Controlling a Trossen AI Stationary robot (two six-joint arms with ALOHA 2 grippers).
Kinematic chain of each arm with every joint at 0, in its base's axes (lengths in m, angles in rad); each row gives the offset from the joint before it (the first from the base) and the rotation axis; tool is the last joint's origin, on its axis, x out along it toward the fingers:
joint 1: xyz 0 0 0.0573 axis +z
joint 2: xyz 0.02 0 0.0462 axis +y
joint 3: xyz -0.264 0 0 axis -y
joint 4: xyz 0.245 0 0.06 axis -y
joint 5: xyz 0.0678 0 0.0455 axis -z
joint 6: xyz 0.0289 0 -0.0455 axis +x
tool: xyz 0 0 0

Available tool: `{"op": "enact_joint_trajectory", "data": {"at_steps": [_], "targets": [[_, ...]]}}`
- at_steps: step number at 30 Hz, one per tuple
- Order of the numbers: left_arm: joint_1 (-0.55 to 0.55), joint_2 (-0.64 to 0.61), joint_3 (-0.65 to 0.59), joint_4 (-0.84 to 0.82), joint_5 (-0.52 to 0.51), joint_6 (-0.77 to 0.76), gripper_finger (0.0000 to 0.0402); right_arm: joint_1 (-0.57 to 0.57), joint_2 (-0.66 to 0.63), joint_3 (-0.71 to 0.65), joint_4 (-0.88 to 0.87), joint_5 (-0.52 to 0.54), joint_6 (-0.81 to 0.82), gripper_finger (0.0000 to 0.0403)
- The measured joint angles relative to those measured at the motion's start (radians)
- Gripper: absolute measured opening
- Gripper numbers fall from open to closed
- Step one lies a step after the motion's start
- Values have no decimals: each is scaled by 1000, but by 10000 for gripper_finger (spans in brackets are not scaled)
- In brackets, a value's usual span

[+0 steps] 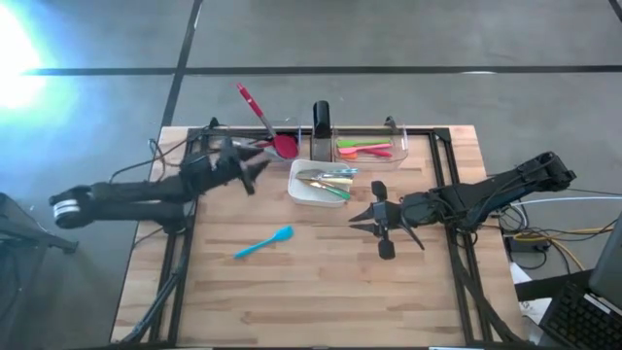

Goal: Pick & Place Kitchen Items
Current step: Put the blue spatula into the right transparent bin

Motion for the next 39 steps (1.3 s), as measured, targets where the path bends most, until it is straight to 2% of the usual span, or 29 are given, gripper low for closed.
{"op": "enact_joint_trajectory", "data": {"at_steps": [4, 6, 9, 14, 17, 22, 26, 29, 35, 39], "targets": [[-58, -87, 162, -608, 15, 25, 215, 0, 0, 0, 1, 0, 0, 52], [-102, -96, 254, -854, 9, 22, 215, 0, 0, 0, 1, 0, 0, 52], [-182, -87, 380, -1131, -6, -35, 215, 0, 0, 0, 1, 1, -5, 54], [-343, -43, 536, -1439, -30, -146, 215, 0, 0, 0, 1, 1, -6, 52], [-459, -6, 581, -1506, -36, -232, 215, 0, 0, 0, 1, 1, -6, 49], [-657, 90, 599, -1508, -90, -369, 215, 0, 0, 0, 1, 1, -3, 49], [-763, 188, 599, -1510, -127, -400, 215, 0, 0, 0, 1, 1, -7, 49], [-797, 264, 599, -1510, -184, -287, 215, -1, 0, 0, 7, 3, -21, 47], [-784, 397, 599, -1464, -306, -70, 215, 0, 0, 0, 53, 3, -38, 49], [-753, 471, 608, -1428, -300, 39, 215, -1, 0, 0, 52, 4, -37, 48]]}}
